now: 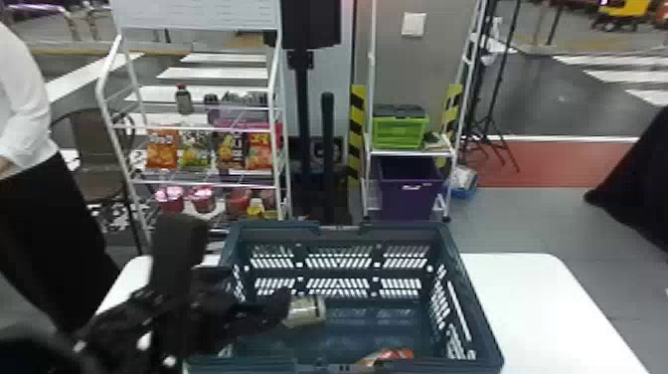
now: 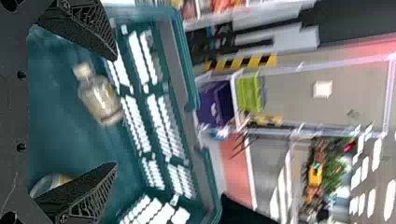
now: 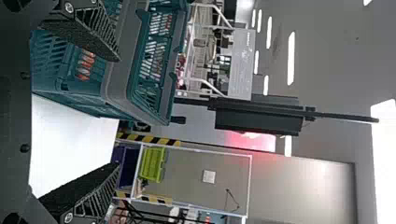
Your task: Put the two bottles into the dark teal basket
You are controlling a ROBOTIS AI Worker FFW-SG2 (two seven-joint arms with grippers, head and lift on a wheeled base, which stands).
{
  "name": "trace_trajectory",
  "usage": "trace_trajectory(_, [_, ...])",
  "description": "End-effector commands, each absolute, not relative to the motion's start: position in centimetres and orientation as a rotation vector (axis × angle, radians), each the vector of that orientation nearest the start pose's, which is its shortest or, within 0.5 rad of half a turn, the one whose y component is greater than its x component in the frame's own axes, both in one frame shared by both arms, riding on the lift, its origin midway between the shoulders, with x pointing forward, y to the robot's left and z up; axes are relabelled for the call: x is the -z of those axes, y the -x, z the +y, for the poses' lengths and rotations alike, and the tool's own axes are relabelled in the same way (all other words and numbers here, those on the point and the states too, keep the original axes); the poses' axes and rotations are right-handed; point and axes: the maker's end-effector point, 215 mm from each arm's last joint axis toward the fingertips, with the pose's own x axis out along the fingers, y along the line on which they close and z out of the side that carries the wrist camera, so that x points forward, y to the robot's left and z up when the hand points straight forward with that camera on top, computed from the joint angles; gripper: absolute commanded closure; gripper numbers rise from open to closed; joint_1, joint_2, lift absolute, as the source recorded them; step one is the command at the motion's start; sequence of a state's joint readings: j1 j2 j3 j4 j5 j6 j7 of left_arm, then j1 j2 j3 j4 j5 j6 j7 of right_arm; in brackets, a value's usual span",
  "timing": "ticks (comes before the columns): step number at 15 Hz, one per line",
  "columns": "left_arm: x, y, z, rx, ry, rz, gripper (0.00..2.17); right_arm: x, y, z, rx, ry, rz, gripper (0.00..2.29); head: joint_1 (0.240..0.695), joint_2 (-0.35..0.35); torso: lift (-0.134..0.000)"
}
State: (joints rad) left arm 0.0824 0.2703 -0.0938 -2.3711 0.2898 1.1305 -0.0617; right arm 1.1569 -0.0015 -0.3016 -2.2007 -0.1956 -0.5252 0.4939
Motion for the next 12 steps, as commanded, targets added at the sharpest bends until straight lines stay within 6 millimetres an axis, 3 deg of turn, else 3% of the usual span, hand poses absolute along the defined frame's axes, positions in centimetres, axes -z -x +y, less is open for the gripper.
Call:
trace_trajectory(1, [29.4, -45.0, 19.3, 0.259, -0.076, 0.406, 0.09, 32.3, -24.3, -25.7, -0.299, 0.09, 0.095, 0.09, 0.499, 0.0, 0.0])
trace_trajectory(3, [29.6, -42.3, 21.3, 0.196, -0.061, 0.404, 0.09, 33.4, -25.0, -25.0, -0.311, 0.06, 0.173, 0.09, 0.499, 0.0, 0.0])
trace_trajectory(4, [28.1, -41.9, 21.3, 0.182, -0.033, 0.325, 0.09, 33.3, -25.2, -24.9, -0.312, 0.06, 0.171, 0.09, 0.499, 0.0, 0.0])
trace_trajectory(6, [22.9, -40.3, 22.0, 0.132, 0.015, 0.068, 0.09, 33.7, -25.2, -24.9, -0.314, 0.05, 0.193, 0.08, 0.499, 0.0, 0.0])
trace_trajectory(8, [21.9, -36.7, 21.6, 0.093, 0.026, -0.084, 0.1, 34.3, -25.1, -25.2, -0.306, 0.031, 0.213, 0.08, 0.499, 0.0, 0.0])
trace_trajectory(12, [28.2, -32.5, 21.8, 0.012, 0.033, -0.021, 0.1, 34.1, -25.5, -25.0, -0.315, 0.017, 0.202, 0.08, 0.499, 0.0, 0.0])
